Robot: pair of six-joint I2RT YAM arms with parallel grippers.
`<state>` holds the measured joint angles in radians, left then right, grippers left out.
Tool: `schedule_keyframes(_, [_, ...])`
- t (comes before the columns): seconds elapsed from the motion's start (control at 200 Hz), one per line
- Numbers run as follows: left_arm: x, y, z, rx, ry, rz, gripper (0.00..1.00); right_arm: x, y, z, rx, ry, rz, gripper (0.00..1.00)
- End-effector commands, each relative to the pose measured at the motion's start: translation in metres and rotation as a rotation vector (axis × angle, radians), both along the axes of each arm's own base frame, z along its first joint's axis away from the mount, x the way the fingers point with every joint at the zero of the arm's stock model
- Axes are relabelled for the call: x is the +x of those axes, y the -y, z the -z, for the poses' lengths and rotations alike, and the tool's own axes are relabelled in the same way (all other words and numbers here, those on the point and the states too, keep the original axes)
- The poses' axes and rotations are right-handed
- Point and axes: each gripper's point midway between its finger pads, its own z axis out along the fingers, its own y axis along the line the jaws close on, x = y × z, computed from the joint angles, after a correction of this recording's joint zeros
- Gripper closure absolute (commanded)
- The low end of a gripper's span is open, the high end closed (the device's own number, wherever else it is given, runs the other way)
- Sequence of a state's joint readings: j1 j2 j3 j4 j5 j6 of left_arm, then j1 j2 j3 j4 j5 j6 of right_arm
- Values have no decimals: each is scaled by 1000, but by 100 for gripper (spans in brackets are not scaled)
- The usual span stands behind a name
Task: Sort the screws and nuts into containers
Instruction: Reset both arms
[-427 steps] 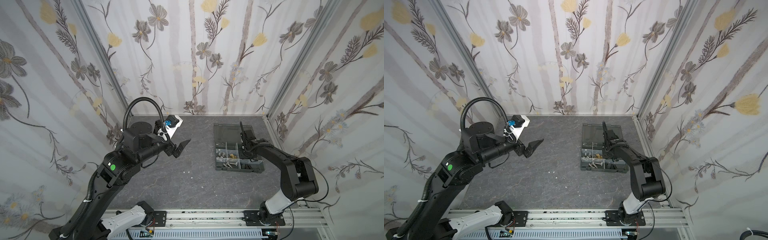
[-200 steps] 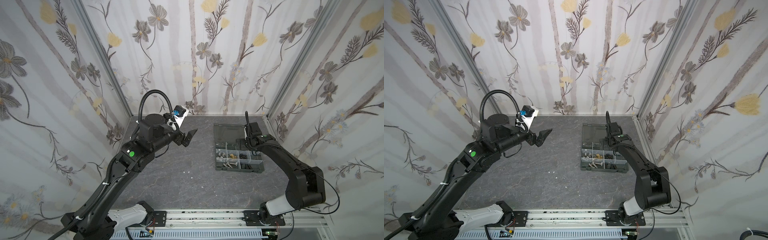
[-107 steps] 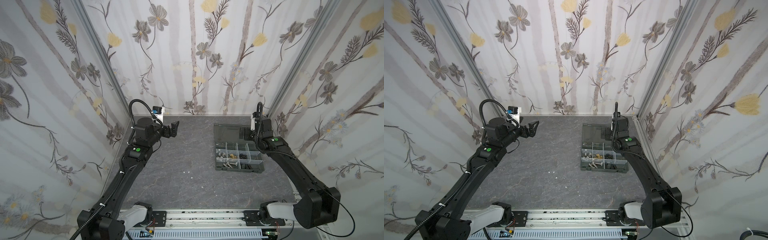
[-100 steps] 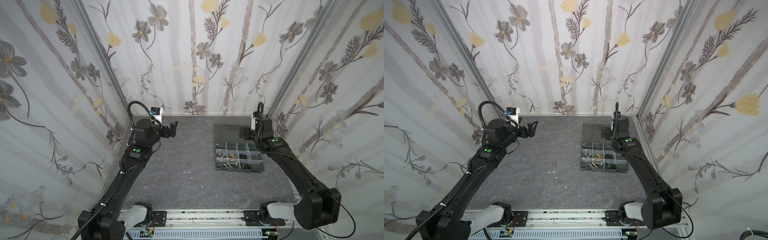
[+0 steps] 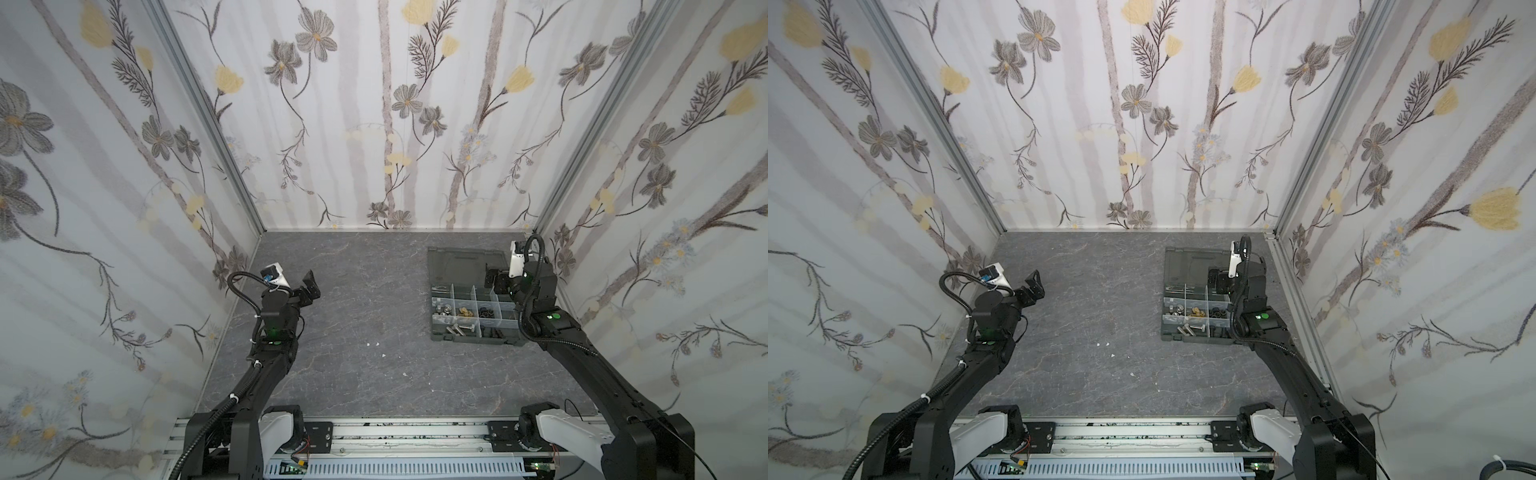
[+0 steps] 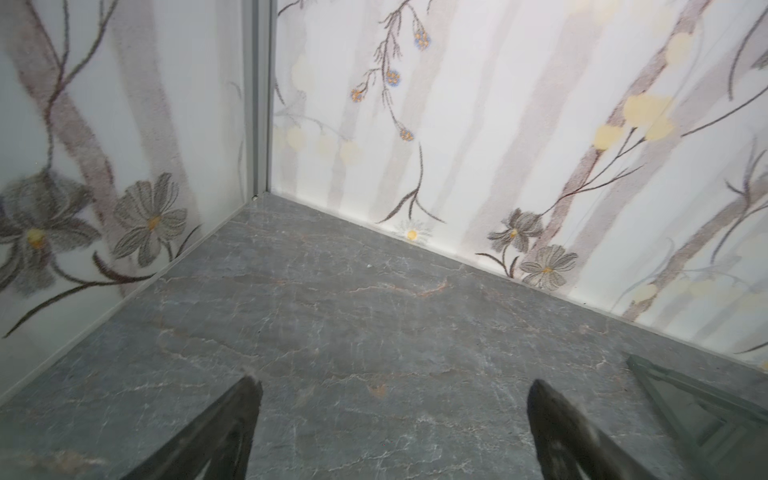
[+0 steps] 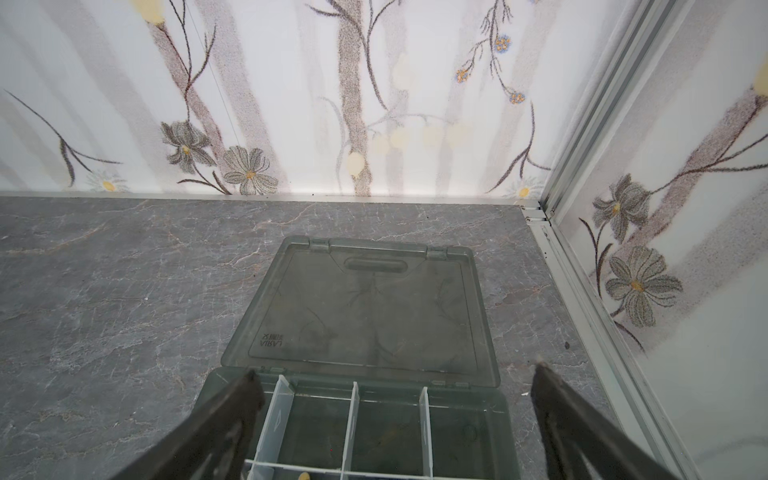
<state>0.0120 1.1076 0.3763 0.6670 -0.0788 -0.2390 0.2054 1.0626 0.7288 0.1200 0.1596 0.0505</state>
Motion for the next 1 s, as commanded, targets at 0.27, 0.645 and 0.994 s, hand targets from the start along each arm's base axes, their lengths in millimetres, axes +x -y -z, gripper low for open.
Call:
schedule_keyframes(0.27, [-5, -16, 21, 110, 104, -86, 0, -22, -18, -10, 79, 183, -126, 0])
schedule_keyframes(0.645, [-1, 1, 37, 144, 100, 21, 0, -22, -12, -1, 55, 170, -97, 0])
schedule_keyframes(0.994, [3, 12, 58, 157, 94, 87, 0, -23, 8, 5, -5, 186, 11, 0])
